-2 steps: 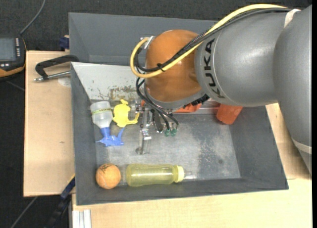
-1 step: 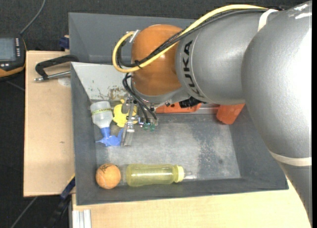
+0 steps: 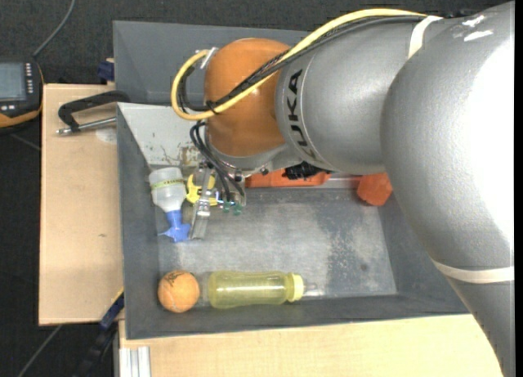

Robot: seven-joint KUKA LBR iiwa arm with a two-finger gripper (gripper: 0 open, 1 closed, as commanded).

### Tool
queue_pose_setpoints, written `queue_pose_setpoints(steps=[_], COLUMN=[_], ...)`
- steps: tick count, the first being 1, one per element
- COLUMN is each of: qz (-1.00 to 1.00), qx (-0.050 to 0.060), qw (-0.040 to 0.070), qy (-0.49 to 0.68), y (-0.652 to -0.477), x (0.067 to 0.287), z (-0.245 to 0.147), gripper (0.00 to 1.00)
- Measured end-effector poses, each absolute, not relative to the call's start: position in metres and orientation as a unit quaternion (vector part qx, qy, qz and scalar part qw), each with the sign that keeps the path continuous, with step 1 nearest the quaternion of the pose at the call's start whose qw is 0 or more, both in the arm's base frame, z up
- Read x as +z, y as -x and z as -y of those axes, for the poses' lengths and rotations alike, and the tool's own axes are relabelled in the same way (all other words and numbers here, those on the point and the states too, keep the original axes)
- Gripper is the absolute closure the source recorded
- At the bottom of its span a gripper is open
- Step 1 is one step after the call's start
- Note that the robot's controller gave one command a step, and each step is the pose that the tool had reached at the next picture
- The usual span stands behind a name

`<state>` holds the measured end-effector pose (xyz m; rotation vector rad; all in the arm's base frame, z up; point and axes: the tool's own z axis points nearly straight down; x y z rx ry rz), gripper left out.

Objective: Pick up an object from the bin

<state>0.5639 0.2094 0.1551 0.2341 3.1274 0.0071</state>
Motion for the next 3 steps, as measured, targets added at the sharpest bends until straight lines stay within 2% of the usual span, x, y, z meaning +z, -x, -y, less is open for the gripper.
queue_pose_setpoints(steps=[1, 2, 3], qz=[-0.999, -0.985, -0.985], qx=[0.003, 0.001, 0.001], qw=[0.002, 0.002, 0.002], qy=[-0.054, -0.17, -0.17], y=[-0.554, -0.555, -0.555], x=[0.111, 0.072, 0.072], z=[-0.22, -0.229, -0.229], gripper=[0.0, 1.0, 1.0])
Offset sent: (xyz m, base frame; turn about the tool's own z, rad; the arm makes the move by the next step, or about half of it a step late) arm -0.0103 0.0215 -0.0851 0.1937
